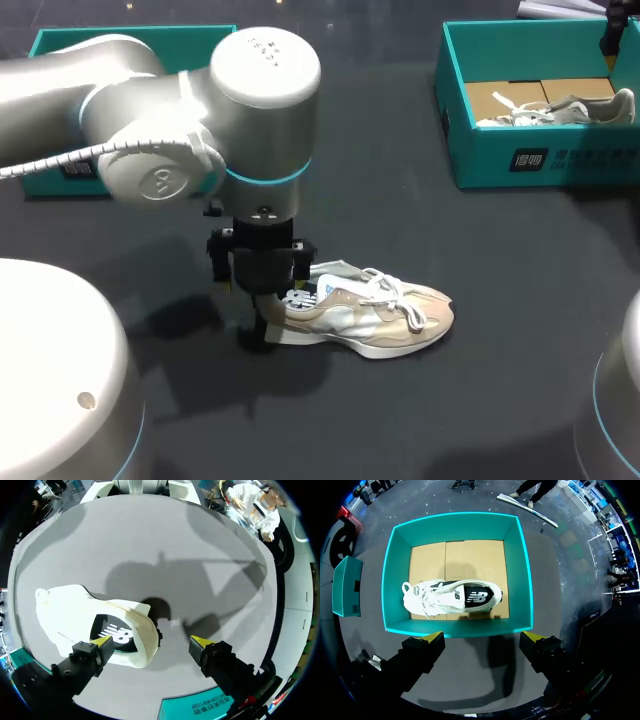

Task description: Take the shoe out of the shoebox, open the shoe tongue, remove and reinsert the insole, then place the shoe into the shoebox

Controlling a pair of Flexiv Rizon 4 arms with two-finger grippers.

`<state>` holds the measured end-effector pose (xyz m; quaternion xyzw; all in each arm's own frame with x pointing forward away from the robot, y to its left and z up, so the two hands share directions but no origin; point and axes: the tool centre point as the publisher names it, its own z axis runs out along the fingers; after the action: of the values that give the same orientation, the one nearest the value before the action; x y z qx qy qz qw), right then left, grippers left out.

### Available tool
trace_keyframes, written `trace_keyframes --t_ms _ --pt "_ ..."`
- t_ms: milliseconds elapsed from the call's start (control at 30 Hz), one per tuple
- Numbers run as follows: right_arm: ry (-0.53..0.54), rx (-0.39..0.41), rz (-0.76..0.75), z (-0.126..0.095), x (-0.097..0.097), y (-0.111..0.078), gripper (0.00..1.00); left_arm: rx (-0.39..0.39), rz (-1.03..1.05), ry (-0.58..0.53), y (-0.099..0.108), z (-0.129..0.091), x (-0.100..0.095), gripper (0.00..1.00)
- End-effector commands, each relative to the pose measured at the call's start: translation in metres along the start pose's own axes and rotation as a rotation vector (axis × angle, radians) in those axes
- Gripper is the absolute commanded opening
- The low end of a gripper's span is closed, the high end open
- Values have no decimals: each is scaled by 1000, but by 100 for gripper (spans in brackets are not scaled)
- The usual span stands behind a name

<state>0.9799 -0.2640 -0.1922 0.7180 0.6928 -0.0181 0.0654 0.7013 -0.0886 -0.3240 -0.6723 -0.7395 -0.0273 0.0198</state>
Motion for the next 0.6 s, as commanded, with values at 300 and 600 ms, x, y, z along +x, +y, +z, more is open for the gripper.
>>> trace_keyframes --t_ms 300,600 --pt "0 0 1 0 0 0 100 167 -204 -292 5 -25 41 100" --pt "0 0 1 0 0 0 100 215 -241 -317 7 -28 44 100"
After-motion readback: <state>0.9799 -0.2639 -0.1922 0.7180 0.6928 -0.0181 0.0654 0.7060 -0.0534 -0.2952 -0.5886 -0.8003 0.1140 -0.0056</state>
